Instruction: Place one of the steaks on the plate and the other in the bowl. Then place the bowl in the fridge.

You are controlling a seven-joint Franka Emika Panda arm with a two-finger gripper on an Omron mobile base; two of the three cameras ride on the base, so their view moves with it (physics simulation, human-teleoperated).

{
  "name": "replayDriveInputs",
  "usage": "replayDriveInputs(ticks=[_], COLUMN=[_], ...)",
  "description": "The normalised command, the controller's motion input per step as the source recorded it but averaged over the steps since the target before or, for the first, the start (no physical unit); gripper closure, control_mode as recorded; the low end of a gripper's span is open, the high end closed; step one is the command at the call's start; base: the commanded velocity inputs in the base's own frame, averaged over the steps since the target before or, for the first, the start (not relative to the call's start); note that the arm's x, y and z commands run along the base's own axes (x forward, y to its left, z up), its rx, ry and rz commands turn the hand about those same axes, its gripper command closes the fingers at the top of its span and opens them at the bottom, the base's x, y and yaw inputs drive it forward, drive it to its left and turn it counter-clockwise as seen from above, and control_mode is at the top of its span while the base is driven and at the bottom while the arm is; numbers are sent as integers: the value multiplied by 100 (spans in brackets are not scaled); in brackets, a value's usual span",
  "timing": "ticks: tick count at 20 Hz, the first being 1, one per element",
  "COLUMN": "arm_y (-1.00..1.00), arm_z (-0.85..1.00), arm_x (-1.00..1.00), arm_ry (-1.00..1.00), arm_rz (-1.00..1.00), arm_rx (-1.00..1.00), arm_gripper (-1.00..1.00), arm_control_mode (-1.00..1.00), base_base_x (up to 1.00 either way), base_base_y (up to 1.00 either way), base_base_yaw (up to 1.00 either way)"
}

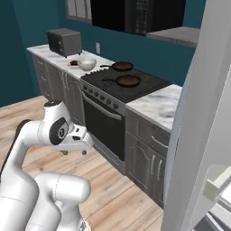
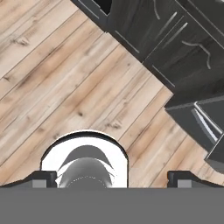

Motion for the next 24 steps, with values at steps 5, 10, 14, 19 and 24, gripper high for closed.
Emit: replayDriveInputs(ticks=[5,10,14,19,24], arm_y=[0,0,0,0,0], arm_z=[0,0,0,0,0], arm_x=[0,0,0,0,0], arm_ry=[0,0,0,0,0], arm_rz=[0,0,0,0,0], arm_rx=[0,0,0,0,0], arm_gripper=[-100,-100,-100,-100,-100], arm_control_mode=[100,100,100,100,100], base_base_x=[74,62,9,-69,-26], base_base_y=[93,100,97,79,87], base_base_yaw=[-1,-9,43,70,48])
